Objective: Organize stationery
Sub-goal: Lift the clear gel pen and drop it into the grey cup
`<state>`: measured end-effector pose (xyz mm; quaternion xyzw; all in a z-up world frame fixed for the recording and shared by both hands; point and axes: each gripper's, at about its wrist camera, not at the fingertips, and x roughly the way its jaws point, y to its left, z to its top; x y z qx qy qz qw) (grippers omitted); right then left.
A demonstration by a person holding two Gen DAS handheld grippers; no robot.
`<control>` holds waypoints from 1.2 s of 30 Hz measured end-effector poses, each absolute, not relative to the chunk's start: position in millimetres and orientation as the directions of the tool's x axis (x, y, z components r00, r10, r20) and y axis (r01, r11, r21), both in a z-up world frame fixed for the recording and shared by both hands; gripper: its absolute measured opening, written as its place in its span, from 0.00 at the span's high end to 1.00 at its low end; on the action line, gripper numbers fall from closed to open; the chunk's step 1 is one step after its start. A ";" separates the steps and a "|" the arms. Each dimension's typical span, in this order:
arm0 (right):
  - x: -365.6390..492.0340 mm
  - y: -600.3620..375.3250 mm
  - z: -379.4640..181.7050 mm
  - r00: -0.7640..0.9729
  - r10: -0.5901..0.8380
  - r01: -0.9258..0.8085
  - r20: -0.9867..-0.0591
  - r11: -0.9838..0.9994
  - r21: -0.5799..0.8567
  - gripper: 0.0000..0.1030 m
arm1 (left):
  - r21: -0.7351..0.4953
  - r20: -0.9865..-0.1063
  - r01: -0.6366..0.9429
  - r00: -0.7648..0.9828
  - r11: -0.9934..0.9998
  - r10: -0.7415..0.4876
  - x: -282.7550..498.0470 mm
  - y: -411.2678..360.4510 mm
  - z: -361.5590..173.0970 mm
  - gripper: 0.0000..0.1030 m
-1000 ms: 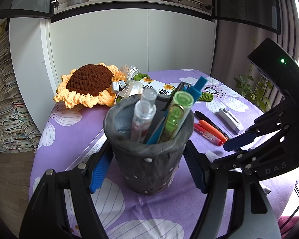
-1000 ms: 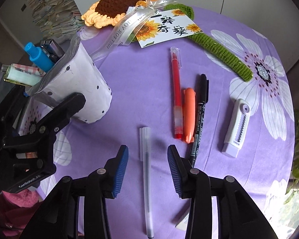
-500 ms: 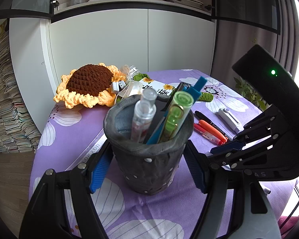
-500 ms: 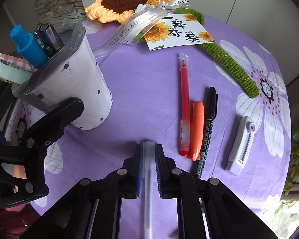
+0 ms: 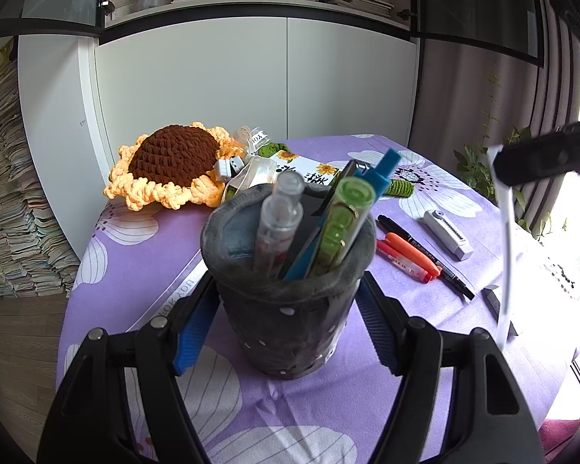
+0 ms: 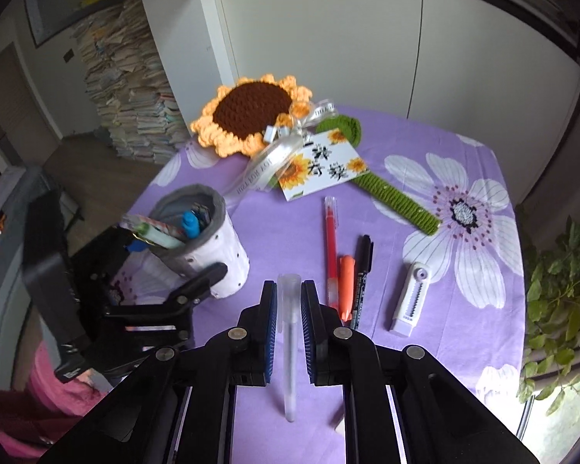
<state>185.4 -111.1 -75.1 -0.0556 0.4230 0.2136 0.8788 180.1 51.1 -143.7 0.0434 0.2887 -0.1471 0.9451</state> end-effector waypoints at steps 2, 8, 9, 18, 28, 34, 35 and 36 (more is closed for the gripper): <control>180.6 -112.6 -57.4 0.592 0.356 -0.432 -0.723 0.898 0.088 0.87 | -0.003 -0.558 0.303 0.790 0.953 -0.253 180.2 51.2 -143.7 0.32; 161.2 -111.5 9.3 0.719 0.411 -0.455 -0.561 0.888 0.068 0.87 | -0.003 -0.558 0.303 0.790 0.953 -0.253 180.1 51.1 -143.8 0.32; 160.6 -110.4 19.5 0.737 0.421 -0.458 -0.528 0.886 0.068 0.87 | -0.003 -0.558 0.303 0.790 0.953 -0.253 180.1 51.1 -143.8 0.32; 198.6 -71.4 33.7 0.743 0.506 -0.512 -0.438 0.851 0.115 0.87 | -0.004 -0.558 0.302 0.790 0.953 -0.253 179.9 51.1 -143.8 0.32; 220.1 -63.8 27.8 0.745 0.523 -0.493 -0.414 0.850 0.187 0.87 | -0.011 -0.557 0.310 0.788 0.951 -0.263 180.2 48.7 -144.4 0.33; 214.4 -62.3 36.1 0.750 0.532 -0.508 -0.392 0.844 0.173 0.87 | -0.012 -0.557 0.310 0.787 0.951 -0.264 180.5 48.8 -144.5 0.33; 214.4 -61.6 35.8 0.750 0.532 -0.509 -0.393 0.844 0.171 0.87 | -0.012 -0.557 0.310 0.787 0.951 -0.264 180.7 48.3 -144.5 0.33; 214.7 -61.0 34.1 0.748 0.532 -0.510 -0.397 0.844 0.170 0.87 | -0.012 -0.557 0.310 0.787 0.951 -0.264 180.6 48.6 -144.5 0.33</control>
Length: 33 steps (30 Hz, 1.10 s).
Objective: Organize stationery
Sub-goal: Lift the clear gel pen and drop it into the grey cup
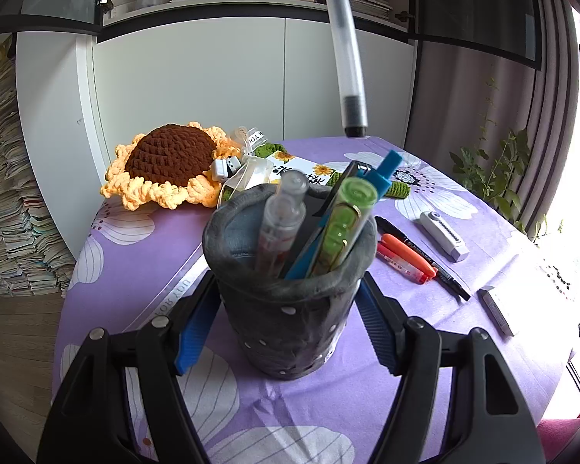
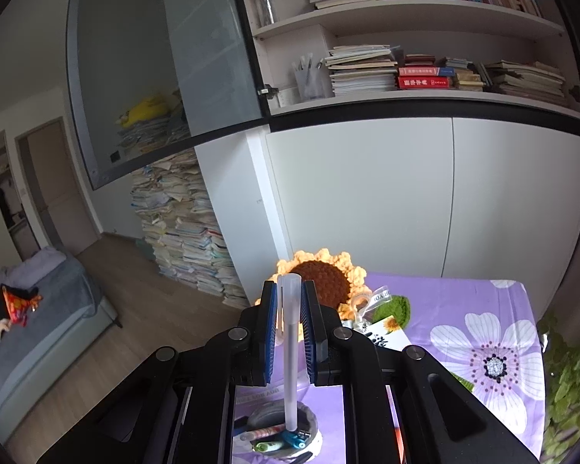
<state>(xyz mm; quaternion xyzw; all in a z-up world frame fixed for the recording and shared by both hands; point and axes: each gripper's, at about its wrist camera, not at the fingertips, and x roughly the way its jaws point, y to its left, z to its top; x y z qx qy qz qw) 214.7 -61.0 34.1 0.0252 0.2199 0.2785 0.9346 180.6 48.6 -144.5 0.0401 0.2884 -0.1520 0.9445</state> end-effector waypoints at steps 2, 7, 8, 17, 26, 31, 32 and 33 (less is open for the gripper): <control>216.9 -60.7 27.6 0.743 0.532 -0.508 -0.406 0.843 0.174 0.87 | -0.012 -0.557 0.311 0.787 0.950 -0.264 180.7 48.4 -144.5 0.33; 225.7 -62.2 5.9 0.726 0.536 -0.499 -0.432 0.842 0.206 0.87 | -0.012 -0.557 0.310 0.787 0.951 -0.264 180.5 49.0 -144.5 0.33; 227.4 -62.6 2.7 0.723 0.536 -0.497 -0.436 0.842 0.212 0.87 | -0.012 -0.557 0.310 0.787 0.951 -0.264 180.5 48.9 -144.5 0.33; 226.8 -53.8 -12.0 0.718 0.525 -0.509 -0.457 0.844 0.170 0.87 | -0.012 -0.557 0.310 0.787 0.951 -0.264 180.6 49.0 -144.5 0.33; 211.2 -65.8 -40.5 0.688 0.494 -0.501 -0.531 0.853 0.144 0.87 | -0.012 -0.557 0.310 0.787 0.951 -0.264 180.7 48.8 -144.5 0.33; 209.0 -67.7 -54.9 0.657 0.489 -0.500 -0.574 0.852 0.153 0.87 | -0.012 -0.557 0.310 0.788 0.951 -0.264 180.6 49.0 -144.5 0.32; 209.5 -66.8 -58.0 0.648 0.488 -0.502 -0.584 0.851 0.155 0.87 | -0.012 -0.557 0.310 0.788 0.951 -0.264 180.5 49.1 -144.4 0.32; 210.3 -65.6 -61.3 0.638 0.489 -0.503 -0.595 0.850 0.159 0.87 | -0.012 -0.557 0.310 0.788 0.951 -0.264 180.6 49.1 -144.5 0.32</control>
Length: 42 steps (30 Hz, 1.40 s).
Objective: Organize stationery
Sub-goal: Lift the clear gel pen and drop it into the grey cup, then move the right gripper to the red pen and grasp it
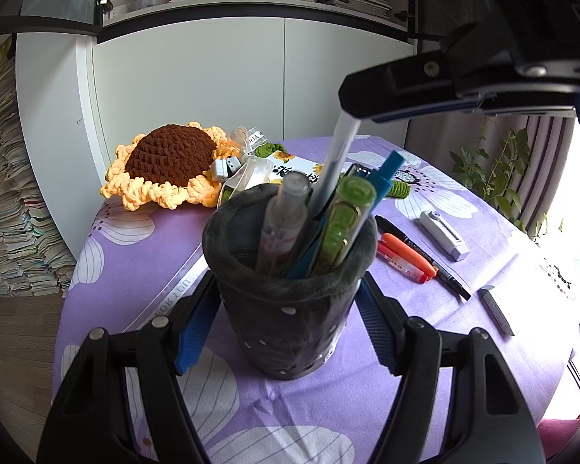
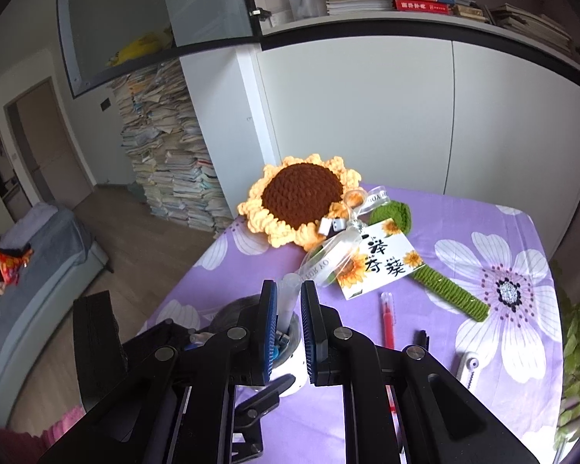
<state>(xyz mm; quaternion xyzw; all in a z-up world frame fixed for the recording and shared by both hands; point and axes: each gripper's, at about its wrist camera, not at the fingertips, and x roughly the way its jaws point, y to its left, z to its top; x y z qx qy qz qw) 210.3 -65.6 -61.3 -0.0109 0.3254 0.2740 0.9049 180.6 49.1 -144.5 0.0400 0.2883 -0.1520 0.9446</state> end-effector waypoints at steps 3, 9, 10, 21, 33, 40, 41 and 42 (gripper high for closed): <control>213.6 -63.3 -70.7 0.604 0.489 -0.505 -0.630 0.846 0.172 0.87 | -0.012 -0.557 0.311 0.787 0.950 -0.265 180.7 50.0 -144.7 0.32; 213.0 -82.0 -70.9 0.585 0.505 -0.484 -0.635 0.845 0.226 0.87 | -0.010 -0.557 0.312 0.787 0.950 -0.264 180.9 49.8 -144.7 0.32; 212.5 -89.1 -68.9 0.585 0.514 -0.476 -0.627 0.844 0.247 0.87 | -0.010 -0.557 0.312 0.787 0.950 -0.264 180.7 49.8 -144.7 0.32; 226.5 -158.7 -101.0 0.601 0.401 -0.274 -0.692 0.916 0.293 0.75 | -0.012 -0.562 0.311 0.784 0.950 -0.264 180.9 50.2 -145.3 0.31; 231.6 -156.4 -136.7 0.531 0.358 -0.256 -0.768 0.932 0.258 0.75 | -0.014 -0.568 0.310 0.780 0.951 -0.263 181.9 50.6 -146.2 0.31; 237.4 -146.5 -143.3 0.509 0.343 -0.272 -0.790 0.934 0.231 0.75 | -0.013 -0.567 0.310 0.781 0.950 -0.263 181.8 50.6 -146.2 0.31; 239.7 -144.5 -143.5 0.507 0.341 -0.276 -0.792 0.934 0.226 0.75 | -0.013 -0.567 0.310 0.781 0.951 -0.263 181.9 50.5 -146.2 0.31; 242.3 -141.8 -143.6 0.505 0.338 -0.281 -0.794 0.934 0.220 0.75 | -0.013 -0.567 0.310 0.781 0.951 -0.263 181.9 50.5 -146.1 0.31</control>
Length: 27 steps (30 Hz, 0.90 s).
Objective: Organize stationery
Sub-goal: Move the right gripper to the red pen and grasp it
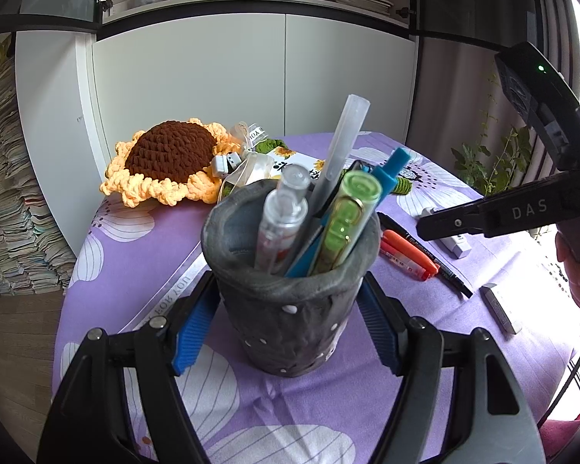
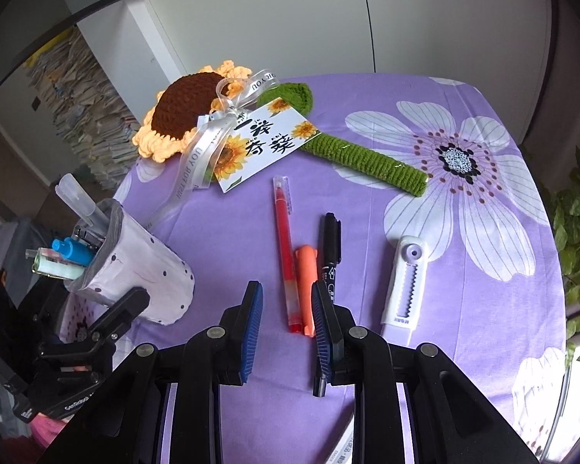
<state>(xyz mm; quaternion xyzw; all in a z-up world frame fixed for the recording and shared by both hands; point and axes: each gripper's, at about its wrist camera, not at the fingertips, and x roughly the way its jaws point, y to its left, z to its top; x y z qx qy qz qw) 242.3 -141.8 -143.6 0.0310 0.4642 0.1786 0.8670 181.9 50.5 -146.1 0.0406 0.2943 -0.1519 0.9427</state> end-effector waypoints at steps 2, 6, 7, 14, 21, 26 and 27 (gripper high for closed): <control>248.9 -133.2 -142.8 0.504 0.332 -0.302 -0.797 0.933 0.198 0.75 | -0.013 -0.567 0.310 0.781 0.951 -0.262 181.9 50.5 -146.2 0.31; 271.8 -111.9 -145.8 0.495 0.294 -0.348 -0.818 0.929 0.123 0.75 | -0.014 -0.568 0.311 0.780 0.950 -0.263 181.9 50.5 -146.2 0.31; 279.1 -107.4 -148.0 0.490 0.281 -0.350 -0.825 0.930 0.109 0.75 | -0.014 -0.568 0.311 0.780 0.950 -0.264 182.2 50.7 -146.0 0.31; 317.1 -87.9 -158.9 0.468 0.265 -0.342 -0.843 0.934 0.104 0.75 | -0.019 -0.569 0.315 0.777 0.949 -0.269 183.0 50.8 -145.0 0.31; 339.0 -76.7 -168.6 0.454 0.225 -0.336 -0.862 0.939 0.068 0.70 | -0.023 -0.572 0.316 0.774 0.948 -0.272 183.7 50.4 -145.4 0.31; 339.8 -73.2 -171.7 0.463 0.235 -0.357 -0.854 0.932 0.063 0.71 | -0.025 -0.573 0.317 0.773 0.948 -0.273 183.8 50.2 -145.4 0.31; 338.5 -73.0 -171.5 0.467 0.227 -0.357 -0.854 0.932 0.053 0.79 | -0.025 -0.574 0.316 0.772 0.948 -0.273 183.7 50.1 -145.4 0.31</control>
